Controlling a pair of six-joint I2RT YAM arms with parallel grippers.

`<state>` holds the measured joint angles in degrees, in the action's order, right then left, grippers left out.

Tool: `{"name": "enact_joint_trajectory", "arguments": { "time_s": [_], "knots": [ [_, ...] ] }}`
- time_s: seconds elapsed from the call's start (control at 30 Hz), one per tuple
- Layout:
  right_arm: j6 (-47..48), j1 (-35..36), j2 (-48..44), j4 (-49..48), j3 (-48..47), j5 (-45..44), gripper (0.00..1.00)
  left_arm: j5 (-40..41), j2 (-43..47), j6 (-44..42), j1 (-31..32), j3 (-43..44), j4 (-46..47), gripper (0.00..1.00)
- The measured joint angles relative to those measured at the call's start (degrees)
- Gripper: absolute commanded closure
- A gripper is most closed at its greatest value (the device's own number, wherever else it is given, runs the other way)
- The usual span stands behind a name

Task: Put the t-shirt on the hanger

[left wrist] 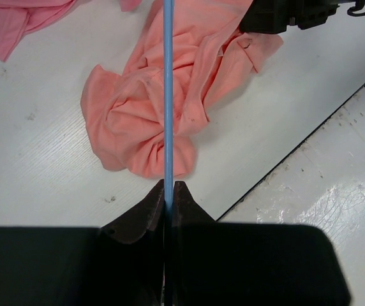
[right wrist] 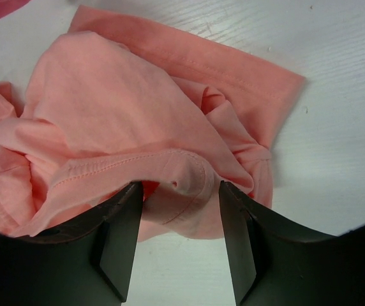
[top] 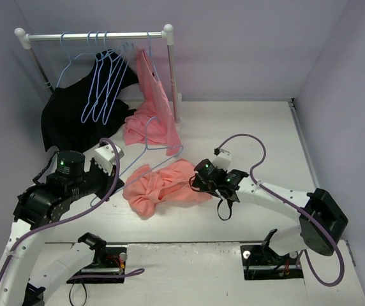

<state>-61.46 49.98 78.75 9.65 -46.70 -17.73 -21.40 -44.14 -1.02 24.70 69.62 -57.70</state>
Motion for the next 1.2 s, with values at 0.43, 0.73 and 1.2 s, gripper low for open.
{"name": "enact_joint_trajectory", "arguments": {
  "time_s": [0.43, 0.73, 1.2],
  "knots": [
    [0.41, -0.21, 2.28, -0.01, 1.27, -0.06, 0.93, -2.82, -0.08, -0.13, 0.94, 0.1, -0.01, 1.0],
    [13.76, -7.63, 0.04, 0.21, 0.5, 1.11, 1.0, -7.62, 0.26, -0.54, 2.23, -0.08, -0.01, 1.0],
    [32.55, -12.76, -1.17, 0.52, -8.31, 7.64, 1.0, -11.68, -1.81, -1.4, 3.38, -0.54, 0.78, 1.0]
  ]
}}
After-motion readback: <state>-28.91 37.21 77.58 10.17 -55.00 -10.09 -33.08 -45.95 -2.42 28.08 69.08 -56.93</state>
